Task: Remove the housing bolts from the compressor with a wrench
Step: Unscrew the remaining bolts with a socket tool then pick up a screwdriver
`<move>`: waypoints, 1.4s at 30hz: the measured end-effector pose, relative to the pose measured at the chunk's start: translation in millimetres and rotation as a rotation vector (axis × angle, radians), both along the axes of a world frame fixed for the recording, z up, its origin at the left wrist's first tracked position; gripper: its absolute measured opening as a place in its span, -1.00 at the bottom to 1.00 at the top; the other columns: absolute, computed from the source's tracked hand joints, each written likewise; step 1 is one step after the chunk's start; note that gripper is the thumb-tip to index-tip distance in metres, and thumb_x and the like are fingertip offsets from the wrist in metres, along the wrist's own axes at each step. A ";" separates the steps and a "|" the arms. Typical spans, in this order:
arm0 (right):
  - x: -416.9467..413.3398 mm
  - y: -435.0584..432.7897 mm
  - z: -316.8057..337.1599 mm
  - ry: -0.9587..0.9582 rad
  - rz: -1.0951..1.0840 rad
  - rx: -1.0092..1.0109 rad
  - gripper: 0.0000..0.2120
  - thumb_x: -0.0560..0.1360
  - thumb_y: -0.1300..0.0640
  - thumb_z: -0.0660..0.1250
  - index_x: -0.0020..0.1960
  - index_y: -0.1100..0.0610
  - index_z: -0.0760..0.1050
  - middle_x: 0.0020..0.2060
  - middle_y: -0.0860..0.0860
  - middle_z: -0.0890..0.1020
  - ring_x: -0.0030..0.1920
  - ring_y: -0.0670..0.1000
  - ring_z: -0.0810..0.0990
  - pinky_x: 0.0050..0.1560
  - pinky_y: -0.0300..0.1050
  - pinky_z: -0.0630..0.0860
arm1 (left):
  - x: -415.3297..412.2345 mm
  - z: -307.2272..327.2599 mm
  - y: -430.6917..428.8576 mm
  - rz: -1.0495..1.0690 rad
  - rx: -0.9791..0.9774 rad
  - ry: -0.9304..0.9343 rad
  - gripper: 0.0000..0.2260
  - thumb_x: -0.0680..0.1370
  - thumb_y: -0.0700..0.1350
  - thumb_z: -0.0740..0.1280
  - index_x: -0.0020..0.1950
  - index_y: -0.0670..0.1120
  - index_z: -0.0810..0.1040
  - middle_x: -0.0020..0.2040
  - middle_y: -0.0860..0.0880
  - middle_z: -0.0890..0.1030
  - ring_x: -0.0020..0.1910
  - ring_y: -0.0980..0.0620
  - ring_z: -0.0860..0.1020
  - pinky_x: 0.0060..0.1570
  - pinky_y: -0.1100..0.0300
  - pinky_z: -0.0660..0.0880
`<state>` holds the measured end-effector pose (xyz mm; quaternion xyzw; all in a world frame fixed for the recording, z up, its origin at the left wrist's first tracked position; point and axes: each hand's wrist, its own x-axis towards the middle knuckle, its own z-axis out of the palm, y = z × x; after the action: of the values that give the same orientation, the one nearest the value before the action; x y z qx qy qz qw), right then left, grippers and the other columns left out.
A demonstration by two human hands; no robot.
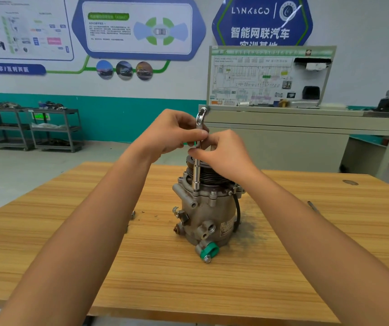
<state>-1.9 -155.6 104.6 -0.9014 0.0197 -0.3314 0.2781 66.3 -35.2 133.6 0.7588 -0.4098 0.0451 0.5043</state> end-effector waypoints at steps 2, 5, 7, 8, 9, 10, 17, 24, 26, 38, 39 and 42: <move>1.2 1.0 -3.8 -0.014 0.006 0.036 -0.85 0.44 0.03 0.38 -0.15 0.11 0.60 -0.49 -0.16 0.32 -0.44 -0.17 0.26 -0.45 -0.19 0.18 | 2.9 -4.3 -5.4 0.070 -0.054 -0.010 -0.89 0.45 -0.12 0.44 -0.09 -0.13 0.59 -0.23 0.01 0.59 -0.45 0.33 0.47 -0.44 0.49 0.36; 1.6 1.2 -0.6 0.033 0.094 0.119 -0.84 0.48 0.10 0.34 -0.09 0.19 0.61 -0.44 -0.09 0.46 -0.37 -0.14 0.38 -0.39 -0.22 0.29 | 4.2 -10.1 -3.2 -0.015 -0.074 0.126 -0.92 0.50 -0.12 0.39 -0.05 -0.09 0.56 -0.18 0.00 0.60 -0.28 0.21 0.51 -0.23 0.33 0.41; 0.8 -0.5 3.2 0.096 0.151 0.175 -0.83 0.49 0.13 0.33 -0.05 0.21 0.62 -0.34 -0.05 0.57 -0.25 -0.08 0.46 -0.31 -0.24 0.39 | 4.9 -12.7 2.0 -0.200 -0.089 0.262 -0.91 0.55 -0.20 0.30 -0.01 -0.05 0.58 -0.10 0.00 0.64 -0.15 0.09 0.53 -0.12 0.21 0.41; -0.1 -1.7 5.3 0.128 0.169 0.199 -0.83 0.49 0.13 0.33 -0.04 0.21 0.63 -0.39 -0.14 0.57 -0.27 -0.10 0.44 -0.35 -0.31 0.37 | 5.5 -13.3 4.3 -0.263 -0.095 0.299 -0.86 0.56 -0.23 0.28 -0.01 -0.05 0.59 -0.12 0.03 0.66 -0.17 0.12 0.54 -0.14 0.24 0.43; -1.1 -2.7 6.8 0.150 0.178 0.213 -0.83 0.49 0.13 0.33 -0.05 0.20 0.63 -0.47 -0.20 0.54 -0.31 -0.14 0.42 -0.41 -0.37 0.34 | 6.2 -13.3 5.9 -0.279 -0.095 0.296 -0.85 0.56 -0.25 0.27 -0.02 -0.04 0.60 -0.17 0.07 0.66 -0.22 0.17 0.55 -0.19 0.29 0.44; -1.3 -3.6 7.6 0.154 0.173 0.214 -0.82 0.48 0.11 0.34 -0.05 0.19 0.64 -0.48 -0.21 0.53 -0.30 -0.15 0.43 -0.42 -0.36 0.34 | 6.0 -12.6 6.3 -0.256 -0.089 0.266 -0.85 0.55 -0.25 0.28 -0.04 -0.04 0.61 -0.20 0.09 0.67 -0.27 0.21 0.55 -0.24 0.33 0.44; 3.6 4.9 -5.0 0.076 0.031 0.103 -0.87 0.42 0.03 0.40 -0.19 0.09 0.55 -0.32 -0.07 0.49 -0.16 0.00 0.48 -0.33 -0.12 0.41 | 5.0 -17.4 -2.7 0.031 -0.174 0.149 -0.86 0.43 -0.15 0.46 -0.22 -0.07 0.51 -0.42 0.10 0.52 -0.48 0.23 0.42 -0.40 0.32 0.38; -1.2 -0.3 4.5 0.200 0.142 0.179 -0.81 0.48 0.11 0.35 -0.13 0.25 0.60 -0.54 -0.09 0.39 -0.52 -0.22 0.35 -0.55 -0.31 0.24 | 5.3 -14.6 10.7 -0.259 -0.198 0.293 -0.85 0.54 -0.30 0.28 -0.03 -0.08 0.58 -0.19 0.06 0.69 -0.30 0.15 0.51 -0.26 0.35 0.48; 0.9 3.8 -0.3 0.166 0.099 0.134 -0.76 0.46 0.04 0.36 -0.11 0.24 0.60 -0.41 -0.03 0.48 -0.38 -0.18 0.43 -0.47 -0.22 0.32 | 4.4 -14.3 8.2 -0.156 -0.205 0.252 -0.90 0.49 -0.27 0.36 -0.08 -0.08 0.56 -0.27 0.08 0.67 -0.34 0.15 0.51 -0.25 0.28 0.48; -4.7 0.6 6.2 0.201 0.099 0.169 -0.76 0.47 0.06 0.36 -0.20 0.24 0.58 -0.71 -0.12 0.35 -0.68 -0.20 0.30 -0.64 -0.38 0.20 | -5.1 -8.3 11.9 -0.289 -0.228 0.334 -0.83 0.54 -0.33 0.26 -0.03 -0.10 0.57 -0.24 0.05 0.68 -0.28 0.14 0.56 -0.26 0.38 0.51; -5.1 0.8 4.8 0.188 0.094 0.179 -0.76 0.45 0.03 0.38 -0.18 0.23 0.59 -0.70 -0.12 0.36 -0.66 -0.19 0.31 -0.64 -0.37 0.19 | -6.3 -8.4 10.4 -0.234 -0.221 0.286 -0.86 0.52 -0.32 0.30 -0.06 -0.09 0.57 -0.26 0.06 0.68 -0.28 0.13 0.57 -0.28 0.38 0.52; -2.4 4.4 -4.7 0.081 0.045 0.201 -0.80 0.40 -0.02 0.42 -0.18 0.13 0.58 -0.50 -0.13 0.42 -0.45 -0.19 0.32 -0.52 -0.31 0.23 | -8.2 -9.4 2.8 -0.089 -0.221 0.160 -0.88 0.45 -0.26 0.42 -0.13 -0.08 0.54 -0.35 0.05 0.63 -0.41 0.18 0.54 -0.38 0.36 0.50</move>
<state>-4.3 -151.2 99.9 -0.8819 0.0438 -0.2845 0.3734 58.1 -32.4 124.2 0.6810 -0.3939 0.0068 0.6173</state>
